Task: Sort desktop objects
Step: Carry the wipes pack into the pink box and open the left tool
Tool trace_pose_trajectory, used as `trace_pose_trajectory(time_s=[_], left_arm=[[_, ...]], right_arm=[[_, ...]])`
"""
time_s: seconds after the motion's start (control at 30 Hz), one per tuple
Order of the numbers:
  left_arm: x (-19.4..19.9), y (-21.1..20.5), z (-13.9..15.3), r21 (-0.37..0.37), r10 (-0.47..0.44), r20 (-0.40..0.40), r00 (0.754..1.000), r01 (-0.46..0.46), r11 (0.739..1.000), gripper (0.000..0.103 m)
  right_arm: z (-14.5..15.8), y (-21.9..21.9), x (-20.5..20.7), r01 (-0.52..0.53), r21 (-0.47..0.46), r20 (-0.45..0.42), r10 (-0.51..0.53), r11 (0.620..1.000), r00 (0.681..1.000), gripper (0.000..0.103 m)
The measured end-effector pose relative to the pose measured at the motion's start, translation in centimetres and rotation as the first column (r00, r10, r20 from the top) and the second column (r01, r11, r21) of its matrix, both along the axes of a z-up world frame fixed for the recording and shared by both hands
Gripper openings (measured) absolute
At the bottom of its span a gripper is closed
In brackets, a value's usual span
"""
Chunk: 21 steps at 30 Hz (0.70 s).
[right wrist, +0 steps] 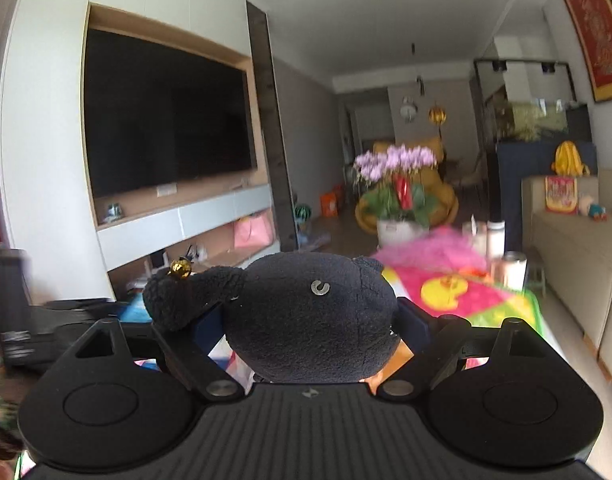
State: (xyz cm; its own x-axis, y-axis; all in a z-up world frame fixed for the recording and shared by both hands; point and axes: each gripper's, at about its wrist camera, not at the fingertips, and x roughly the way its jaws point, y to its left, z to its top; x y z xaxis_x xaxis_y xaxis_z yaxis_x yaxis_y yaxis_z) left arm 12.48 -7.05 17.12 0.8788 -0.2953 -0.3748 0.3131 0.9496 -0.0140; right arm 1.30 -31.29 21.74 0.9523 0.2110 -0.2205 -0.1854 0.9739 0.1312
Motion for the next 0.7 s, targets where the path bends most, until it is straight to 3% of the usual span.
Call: trace_pose_trajectory(time_s=[0.07,0.17,0.4,0.7], left_arm=[[1.4,0.4,-1.4,-0.016,0.035,-0.046,0.998,-0.036,0.999,0.086],[0.4,1.8,-3.8,-0.03,0.061,-0.086,0.994,-0.064,0.998,0.096],[-3.2,4.5,-9.0,0.032,0.14,-0.191,0.972,-0.136,0.99,0.099],[-5.0,7.3,-10.7,0.001,0.135,-0.241,0.961,-0.139,0.99,0.101]], right_arm=[[0.1,0.0,1.2,0.019,-0.012,-0.008,-0.019,1.0,1.0,0.088],[0.1,-0.4,2.5,0.035,-0.026,-0.019,-0.035,0.999,0.999,0.088],[-0.5,0.5,8.8,0.015,-0.008,-0.114,-0.016,1.0,0.993,0.088],[-5.8,5.7,17.8,0.043,-0.087,-0.293,-0.067,0.995,0.954,0.088]])
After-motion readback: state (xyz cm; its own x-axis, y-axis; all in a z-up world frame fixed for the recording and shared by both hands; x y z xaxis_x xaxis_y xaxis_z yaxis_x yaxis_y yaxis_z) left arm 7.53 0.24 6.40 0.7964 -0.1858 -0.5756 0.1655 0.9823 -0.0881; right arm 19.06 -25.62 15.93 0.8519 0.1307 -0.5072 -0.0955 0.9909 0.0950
